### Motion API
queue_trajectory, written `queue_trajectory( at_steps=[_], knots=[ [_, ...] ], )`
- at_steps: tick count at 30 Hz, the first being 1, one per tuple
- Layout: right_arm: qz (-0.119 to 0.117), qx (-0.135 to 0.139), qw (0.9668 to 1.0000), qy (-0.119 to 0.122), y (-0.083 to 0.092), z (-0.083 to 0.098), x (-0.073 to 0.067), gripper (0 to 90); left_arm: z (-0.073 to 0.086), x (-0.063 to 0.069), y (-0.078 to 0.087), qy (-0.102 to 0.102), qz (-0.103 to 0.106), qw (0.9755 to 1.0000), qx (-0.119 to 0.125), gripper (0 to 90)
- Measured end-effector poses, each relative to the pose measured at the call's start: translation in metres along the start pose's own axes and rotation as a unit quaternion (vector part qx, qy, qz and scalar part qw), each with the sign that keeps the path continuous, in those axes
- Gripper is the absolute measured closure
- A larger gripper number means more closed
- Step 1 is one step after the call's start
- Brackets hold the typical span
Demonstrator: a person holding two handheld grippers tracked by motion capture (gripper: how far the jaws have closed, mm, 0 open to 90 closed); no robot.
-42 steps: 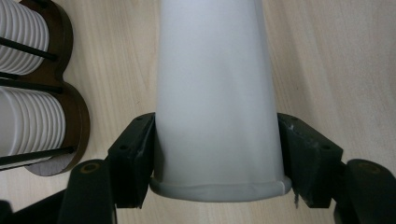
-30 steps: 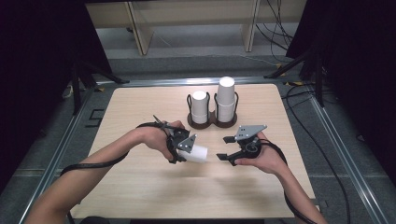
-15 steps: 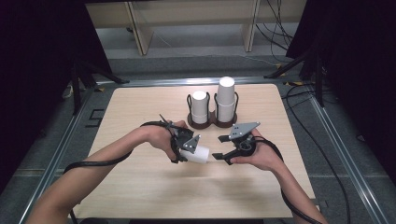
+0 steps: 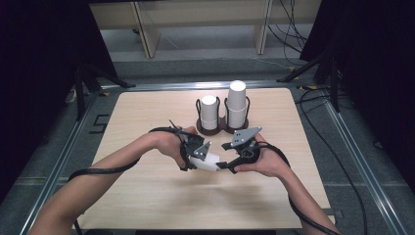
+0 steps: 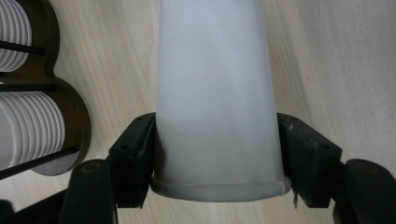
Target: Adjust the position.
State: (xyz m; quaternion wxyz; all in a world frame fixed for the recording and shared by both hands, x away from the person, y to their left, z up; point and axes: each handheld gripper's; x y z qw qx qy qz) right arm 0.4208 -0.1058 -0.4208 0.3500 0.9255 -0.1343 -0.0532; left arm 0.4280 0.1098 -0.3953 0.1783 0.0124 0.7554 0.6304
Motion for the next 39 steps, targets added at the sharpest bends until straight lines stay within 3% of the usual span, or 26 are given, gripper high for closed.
queue_trajectory(
  at_steps=[3,6,10,12,21,24,25,29,30,32,33,37,39],
  knots=[
    [-0.001,-0.003,1.0000,-0.001,-0.003,-0.002,-0.001,27.1,-0.001,-0.001,0.001,-0.013,0.000,0.9999,-0.011,33.2],
    [0.000,-0.008,0.9999,0.007,-0.007,-0.004,-0.001,27.0,-0.001,0.001,-0.001,0.001,0.000,1.0000,0.002,33.3],
    [-0.001,-0.011,0.9999,0.011,-0.011,-0.006,-0.001,27.0,-0.002,0.000,-0.001,-0.010,0.001,0.9999,-0.005,33.3],
    [-0.003,-0.015,0.9998,0.014,-0.013,-0.007,-0.001,27.0,-0.002,0.001,-0.001,-0.001,0.000,1.0000,0.004,33.4],
    [-0.005,-0.017,0.9997,0.017,-0.019,-0.010,-0.002,26.9,-0.003,0.000,0.001,-0.011,0.001,0.9999,-0.008,33.7],
    [-0.005,-0.015,0.9997,0.017,-0.020,-0.010,-0.002,26.9,-0.003,-0.001,0.003,-0.019,-0.001,0.9997,-0.014,33.7],
    [-0.005,-0.015,0.9997,0.017,-0.020,-0.010,-0.002,26.9,-0.004,-0.003,0.005,-0.032,-0.002,0.9991,-0.026,33.7],
    [-0.006,-0.016,0.9997,0.018,-0.023,-0.009,-0.002,26.7,-0.005,-0.003,0.005,-0.031,-0.002,0.9991,-0.027,33.7],
    [-0.006,-0.017,0.9997,0.016,-0.023,-0.009,-0.002,26.7,-0.005,-0.001,0.004,-0.015,-0.001,0.9998,-0.013,33.7],
    [-0.007,-0.017,0.9996,0.020,-0.025,-0.009,-0.001,26.4,-0.005,-0.001,0.004,-0.020,-0.002,0.9997,-0.017,33.7],
    [-0.011,-0.019,0.9997,0.011,-0.025,-0.009,-0.002,26.4,-0.006,-0.002,0.005,-0.025,-0.001,0.9994,-0.023,33.7],
    [-0.008,-0.018,0.9997,0.017,-0.026,-0.011,-0.003,26.4,-0.006,-0.001,0.005,-0.019,-0.001,0.9997,-0.018,33.7],
    [-0.008,-0.017,0.9996,0.019,-0.027,-0.012,-0.003,26.5,-0.007,-0.002,0.004,-0.026,0.003,0.9994,-0.021,33.7]
  ],
)
Point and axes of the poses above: each handheld gripper's, and its own axes: y roughly backward along the jaws, z roughly out of its underside, x roughly to its right, and after that the axes turned 4 degrees about -x, right-handed
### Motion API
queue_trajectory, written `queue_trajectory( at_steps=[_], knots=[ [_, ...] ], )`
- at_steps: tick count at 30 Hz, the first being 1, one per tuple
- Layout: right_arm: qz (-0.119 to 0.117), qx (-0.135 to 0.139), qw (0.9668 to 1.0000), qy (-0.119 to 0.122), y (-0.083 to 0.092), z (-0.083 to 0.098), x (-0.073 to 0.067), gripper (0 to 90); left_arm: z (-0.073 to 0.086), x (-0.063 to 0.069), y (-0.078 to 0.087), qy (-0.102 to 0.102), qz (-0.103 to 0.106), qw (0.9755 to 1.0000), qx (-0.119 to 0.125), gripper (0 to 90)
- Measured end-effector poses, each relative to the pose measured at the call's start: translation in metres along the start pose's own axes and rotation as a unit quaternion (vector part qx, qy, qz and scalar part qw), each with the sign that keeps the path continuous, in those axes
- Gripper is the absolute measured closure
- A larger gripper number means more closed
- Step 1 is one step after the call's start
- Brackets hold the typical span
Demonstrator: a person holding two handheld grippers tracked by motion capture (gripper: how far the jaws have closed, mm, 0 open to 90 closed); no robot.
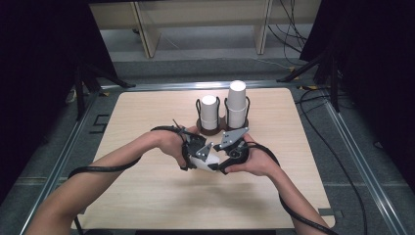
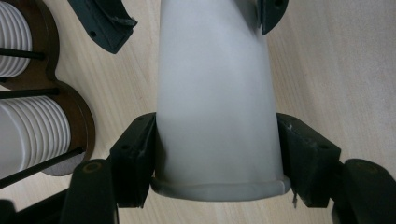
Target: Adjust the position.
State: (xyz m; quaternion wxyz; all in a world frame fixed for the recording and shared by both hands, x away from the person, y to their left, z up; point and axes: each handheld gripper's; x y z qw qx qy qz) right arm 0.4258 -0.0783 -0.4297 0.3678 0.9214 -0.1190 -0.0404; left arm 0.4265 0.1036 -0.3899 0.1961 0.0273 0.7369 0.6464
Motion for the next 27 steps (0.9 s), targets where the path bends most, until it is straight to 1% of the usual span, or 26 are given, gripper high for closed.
queue_trajectory(
  at_steps=[1,2,3,4,5,6,7,9,10,11,13,14,16,17,22,23,24,25,26,27],
  knots=[
    [0.000,0.001,1.0000,0.008,-0.001,-0.001,0.001,26.5,0.000,0.000,0.000,-0.001,0.000,1.0000,-0.001,33.7],
    [-0.005,-0.003,1.0000,0.002,-0.001,-0.001,0.000,26.5,0.000,0.000,0.000,0.000,0.000,1.0000,-0.001,33.7],
    [-0.003,-0.004,1.0000,-0.001,-0.002,-0.001,-0.001,26.5,-0.001,0.000,0.000,0.000,0.001,1.0000,-0.002,33.7],
    [-0.005,-0.004,1.0000,0.000,-0.003,-0.001,-0.001,26.5,-0.001,0.001,0.000,0.005,0.001,1.0000,0.003,33.7],
    [-0.008,-0.005,0.9999,-0.003,-0.003,-0.002,-0.002,26.5,-0.001,0.001,0.000,0.005,0.000,1.0000,0.003,33.7],
    [-0.006,-0.007,1.0000,0.001,-0.003,-0.002,-0.001,26.5,-0.001,0.001,0.000,0.005,-0.001,1.0000,0.003,33.7],
    [-0.006,-0.005,1.0000,0.000,-0.004,-0.002,-0.001,26.6,-0.001,0.000,0.001,-0.002,0.000,1.0000,-0.004,33.7],
    [-0.006,-0.006,1.0000,0.001,-0.005,-0.002,-0.001,26.6,-0.001,0.000,0.001,0.001,0.000,1.0000,-0.001,33.7],
    [-0.006,-0.007,1.0000,0.000,-0.006,-0.002,-0.002,26.7,-0.001,0.000,0.001,0.000,-0.002,1.0000,-0.001,33.7],
    [-0.008,-0.009,0.9999,0.000,-0.006,-0.002,-0.002,26.7,-0.001,0.001,0.000,0.006,-0.002,1.0000,0.005,33.7],
    [-0.013,-0.008,0.9999,-0.002,-0.008,-0.002,-0.002,26.7,-0.001,0.000,0.001,0.006,-0.003,1.0000,0.005,33.7],
    [-0.009,-0.008,0.9999,0.001,-0.008,-0.002,-0.002,26.7,-0.001,0.001,0.001,0.007,-0.003,1.0000,0.006,33.7],
    [-0.014,-0.008,0.9999,-0.003,-0.009,-0.002,-0.003,26.7,-0.001,0.000,0.001,-0.002,-0.002,1.0000,-0.001,33.7],
    [-0.010,-0.008,0.9999,0.001,-0.009,-0.002,-0.003,26.7,-0.002,0.000,0.001,-0.004,-0.004,1.0000,0.003,33.8],
    [-0.012,-0.010,0.9999,0.000,-0.012,-0.001,-0.004,26.8,-0.002,-0.001,0.001,-0.004,-0.004,1.0000,0.004,33.8],
    [-0.014,-0.010,0.9999,0.001,-0.013,-0.001,-0.004,26.8,-0.002,-0.003,0.003,-0.019,-0.005,0.9998,-0.009,33.8],
    [-0.019,-0.010,0.9998,-0.003,-0.014,-0.001,-0.004,26.8,-0.002,0.000,0.001,0.001,-0.004,0.9999,0.009,33.7],
    [-0.019,-0.011,0.9997,-0.003,-0.014,-0.001,-0.004,26.8,-0.002,-0.001,0.001,-0.002,-0.004,1.0000,0.006,33.8],
    [-0.015,-0.010,0.9998,0.001,-0.014,-0.001,-0.004,26.9,-0.002,0.000,0.001,0.001,-0.004,0.9999,0.009,33.8],
    [-0.016,-0.010,0.9998,0.000,-0.014,-0.001,-0.004,27.0,-0.002,-0.001,0.001,-0.004,-0.004,1.0000,0.005,33.8]
  ],
)
Point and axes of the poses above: each handheld gripper's, and its own axes: y roughly backward along the jaws, z roughly out of its underside, x roughly to its right, and after that the axes turned 4 degrees about -x, right-handed
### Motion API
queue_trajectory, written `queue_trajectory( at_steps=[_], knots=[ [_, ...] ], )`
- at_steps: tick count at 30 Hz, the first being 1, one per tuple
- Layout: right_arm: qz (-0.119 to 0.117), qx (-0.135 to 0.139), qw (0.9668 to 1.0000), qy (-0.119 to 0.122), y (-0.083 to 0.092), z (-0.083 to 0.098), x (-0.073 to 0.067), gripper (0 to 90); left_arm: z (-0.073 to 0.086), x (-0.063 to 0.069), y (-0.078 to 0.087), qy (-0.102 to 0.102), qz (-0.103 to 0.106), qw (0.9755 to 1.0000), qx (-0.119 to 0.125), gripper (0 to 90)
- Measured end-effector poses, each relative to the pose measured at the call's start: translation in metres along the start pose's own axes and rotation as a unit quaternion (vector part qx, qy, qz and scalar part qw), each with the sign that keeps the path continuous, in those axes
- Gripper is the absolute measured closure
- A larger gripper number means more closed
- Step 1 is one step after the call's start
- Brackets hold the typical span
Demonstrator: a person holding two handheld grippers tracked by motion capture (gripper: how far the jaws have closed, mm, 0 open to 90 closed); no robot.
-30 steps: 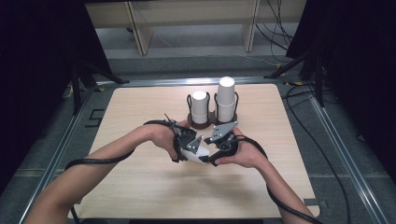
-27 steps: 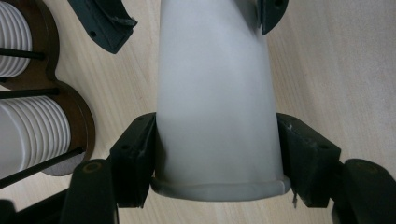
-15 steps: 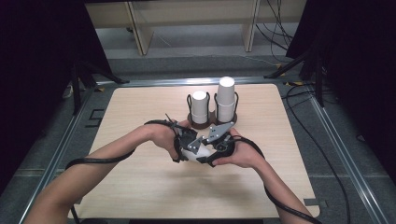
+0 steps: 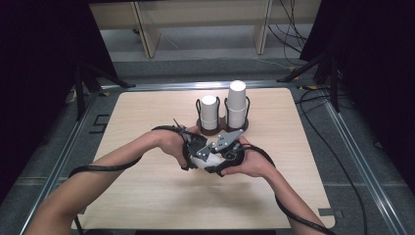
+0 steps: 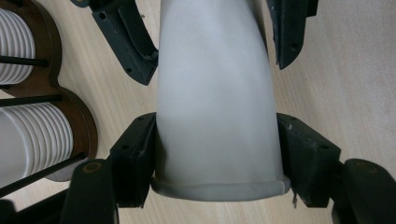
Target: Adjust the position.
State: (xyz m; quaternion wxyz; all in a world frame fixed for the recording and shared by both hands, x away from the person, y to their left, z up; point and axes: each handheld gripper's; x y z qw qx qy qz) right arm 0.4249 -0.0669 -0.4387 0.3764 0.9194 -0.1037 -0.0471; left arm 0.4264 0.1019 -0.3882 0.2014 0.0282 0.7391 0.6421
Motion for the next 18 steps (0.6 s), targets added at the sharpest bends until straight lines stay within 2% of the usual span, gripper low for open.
queue_trajectory(
  at_steps=[2,6,11,12,13,15,16,17,18],
  knots=[
    [0.001,0.002,1.0000,0.008,-0.0008,-0.0004,0.0005,27.2,0.0002,0.0006,-0.0005,0.004,-0.001,1.0000,0.004,33.8],
    [0.001,0.000,1.0000,-0.002,0.0001,-0.0001,-0.0007,27.5,0.0002,0.0007,-0.0001,0.004,-0.001,1.0000,0.003,33.8],
    [0.002,0.003,1.0000,0.002,0.0004,0.0005,-0.0001,27.8,-0.0001,0.0004,0.0002,0.004,-0.001,1.0000,0.002,33.8],
    [0.001,0.003,1.0000,0.001,0.0004,0.0007,-0.0003,27.9,-0.0002,-0.0001,0.0005,0.000,-0.001,1.0000,-0.001,33.8],
    [-0.003,0.000,0.9999,-0.011,0.0002,0.0013,-0.0017,27.9,-0.0003,-0.0004,0.0008,-0.002,-0.001,1.0000,-0.003,33.8],
    [-0.004,-0.003,0.9998,-0.019,0.0000,0.0022,-0.0030,28.0,-0.0002,0.0002,0.0001,0.005,-0.001,1.0000,0.003,33.8],
    [0.001,0.003,1.0000,0.005,-0.0010,0.0019,-0.0002,28.0,-0.0002,0.0002,0.0002,0.006,-0.001,1.0000,0.003,33.9],
    [-0.001,0.001,1.0000,0.001,-0.0012,0.0023,-0.0008,28.0,-0.0003,-0.0002,0.0005,0.002,0.000,1.0000,-0.001,33.9],
    [-0.004,-0.004,0.9999,-0.016,-0.0013,0.0029,-0.0032,28.0,-0.0004,-0.0003,0.0007,0.000,0.000,1.0000,-0.003,33.9]
  ],
)
Point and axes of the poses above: each handheld gripper's, and its own axes: y roughly backward along the jaws, z roughly out of its underside, x roughly to its right, and after that the axes turned 4 degrees about -x, right-handed
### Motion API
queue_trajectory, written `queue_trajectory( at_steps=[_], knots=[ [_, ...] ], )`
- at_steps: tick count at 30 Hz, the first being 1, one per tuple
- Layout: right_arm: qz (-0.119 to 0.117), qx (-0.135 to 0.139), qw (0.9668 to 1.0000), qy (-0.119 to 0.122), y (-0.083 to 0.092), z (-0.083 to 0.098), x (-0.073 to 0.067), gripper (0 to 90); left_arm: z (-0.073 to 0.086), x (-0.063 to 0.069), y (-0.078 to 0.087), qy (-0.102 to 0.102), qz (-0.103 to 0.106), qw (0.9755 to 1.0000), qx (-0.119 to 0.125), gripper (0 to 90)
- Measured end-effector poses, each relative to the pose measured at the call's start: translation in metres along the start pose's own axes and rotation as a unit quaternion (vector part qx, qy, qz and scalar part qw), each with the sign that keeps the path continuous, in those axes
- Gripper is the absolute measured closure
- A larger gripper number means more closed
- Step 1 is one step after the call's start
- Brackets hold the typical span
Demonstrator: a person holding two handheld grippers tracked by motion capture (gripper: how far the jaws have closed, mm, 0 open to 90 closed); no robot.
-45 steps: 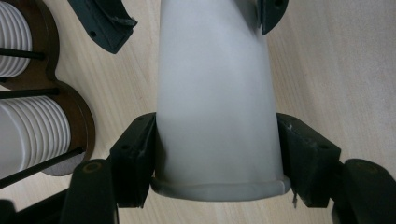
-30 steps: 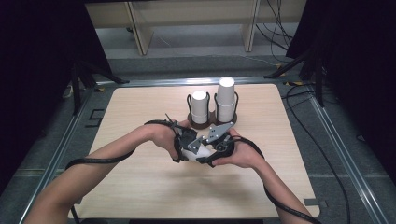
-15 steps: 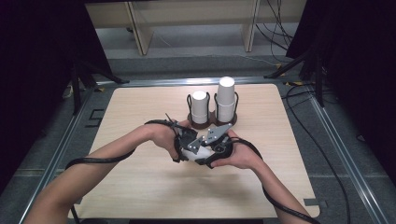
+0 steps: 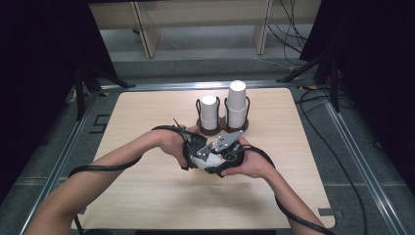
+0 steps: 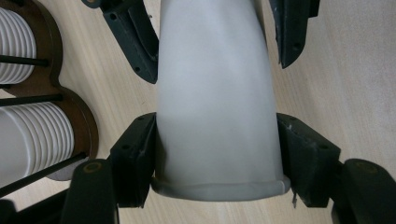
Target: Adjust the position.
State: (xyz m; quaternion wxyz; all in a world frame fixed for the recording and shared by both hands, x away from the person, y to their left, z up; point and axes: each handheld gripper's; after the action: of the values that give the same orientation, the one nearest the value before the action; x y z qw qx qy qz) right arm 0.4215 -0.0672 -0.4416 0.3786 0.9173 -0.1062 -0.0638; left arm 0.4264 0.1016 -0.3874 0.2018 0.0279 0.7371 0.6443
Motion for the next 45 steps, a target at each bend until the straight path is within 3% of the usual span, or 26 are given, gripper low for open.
queue_trajectory(
  at_steps=[1,10,14,15,17,18,19,20,21,23,25,26,28,29,30,33,34,36,37,38,39,41,42,43,44,45],
  knots=[
    [0.004,0.004,0.9998,0.018,-0.001,0.000,0.002,28.0,0.000,0.000,0.000,0.000,0.000,1.0000,0.000,33.9],
    [0.002,0.003,0.9998,0.018,-0.003,-0.001,0.001,29.3,-0.001,-0.001,0.002,-0.009,-0.001,1.0000,-0.004,33.9],
    [0.003,0.000,0.9998,0.018,-0.005,0.000,0.002,31.6,-0.001,0.000,0.001,-0.001,0.001,1.0000,0.005,34.0],
    [0.010,0.000,0.9997,0.023,-0.005,-0.001,0.002,32.1,-0.001,-0.001,0.002,-0.011,0.002,0.9999,-0.002,34.0],
    [0.003,0.002,0.9998,0.017,-0.006,0.000,0.001,33.1,-0.002,0.001,0.001,-0.003,0.003,1.0000,0.006,34.1],
    [-0.001,0.000,0.9998,0.020,-0.006,0.000,0.001,33.4,-0.002,0.000,0.001,-0.009,-0.002,0.9999,0.006,34.2],
    [-0.005,-0.003,1.0000,0.004,-0.007,0.000,-0.001,33.7,-0.002,0.001,0.001,-0.004,0.002,1.0000,0.006,34.3],
    [-0.005,-0.001,0.9999,0.011,-0.007,0.000,0.000,34.0,-0.002,0.000,0.002,-0.011,0.003,0.9999,-0.002,34.5],
    [-0.005,-0.004,1.0000,0.003,-0.007,0.000,-0.001,34.1,-0.003,-0.001,0.000,-0.020,0.010,0.9997,0.007,34.6],
    [0.002,0.004,0.9998,0.022,-0.007,0.000,0.001,34.5,-0.003,-0.001,0.001,-0.024,0.011,0.9996,0.005,34.6],
    [0.002,0.004,0.9996,0.029,-0.007,0.001,0.000,35.2,-0.003,0.000,0.001,-0.011,0.017,0.9998,0.006,34.1],
    [0.001,0.006,0.9995,0.030,-0.007,0.002,0.000,35.4,-0.003,-0.002,0.002,-0.025,0.014,0.9995,0.011,33.2],
    [0.005,0.011,0.9995,0.028,-0.008,0.004,-0.002,35.6,-0.001,0.000,0.002,0.003,0.006,0.9993,0.037,30.7],
    [0.008,0.005,0.9999,0.011,-0.006,0.006,-0.004,35.7,0.000,0.004,0.002,0.028,0.006,0.9981,0.054,27.5],
    [0.014,0.016,0.9991,0.036,-0.006,0.007,-0.002,35.8,0.002,0.001,0.004,0.016,-0.013,0.9984,0.053,23.5],
    [0.024,0.034,0.9985,0.035,-0.003,0.012,-0.004,35.9,0.011,0.002,0.005,0.046,-0.027,0.9947,0.088,14.6],
    [0.035,0.047,0.9975,0.041,-0.001,0.014,-0.003,35.9,0.014,0.002,0.006,0.054,-0.032,0.9931,0.099,14.2],
    [0.047,0.067,0.9965,0.017,0.004,0.020,-0.005,35.9,0.021,0.003,0.008,0.074,-0.043,0.9878,0.130,13.6],
    [0.058,0.082,0.9947,0.020,0.007,0.023,-0.004,35.9,0.025,0.003,0.010,0.082,-0.049,0.9855,0.140,13.0],
    [0.063,0.091,0.9938,0.005,0.010,0.027,-0.004,35.9,0.029,0.003,0.012,0.093,-0.054,0.9824,0.153,13.0],
    [0.077,0.107,0.9913,-0.002,0.012,0.031,-0.004,35.8,0.033,0.005,0.013,0.107,-0.064,0.9774,0.171,13.0],
    [0.094,0.146,0.9847,-0.017,0.017,0.039,-0.004,35.8,0.040,0.008,0.014,0.141,-0.078,0.9652,0.206,13.0],
    [0.096,0.157,0.9821,-0.039,0.019,0.043,-0.006,35.7,0.044,0.010,0.014,0.158,-0.086,0.9584,0.222,13.0],
    [0.110,0.176,0.9771,-0.046,0.021,0.046,-0.007,35.7,0.047,0.012,0.012,0.174,-0.095,0.9506,0.239,13.0],
    [0.117,0.189,0.9733,-0.056,0.023,0.050,-0.008,35.6,0.050,0.015,0.010,0.196,-0.098,0.9399,0.262,13.0],
    [0.124,0.208,0.9677,-0.070,0.024,0.053,-0.008,35.6,0.053,0.018,0.008,0.212,-0.103,0.9324,0.274,12.9]
  ],
)
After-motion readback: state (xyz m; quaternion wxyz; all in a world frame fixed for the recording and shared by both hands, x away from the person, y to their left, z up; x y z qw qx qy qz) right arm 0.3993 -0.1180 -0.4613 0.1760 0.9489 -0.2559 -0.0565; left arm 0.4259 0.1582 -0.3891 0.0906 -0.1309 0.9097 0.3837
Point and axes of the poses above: each handheld gripper's, and its own axes: y roughly backward along the jaws, z roughly out of its underside, x roughly to its right, and after that the axes turned 4 degrees about -x, right-handed
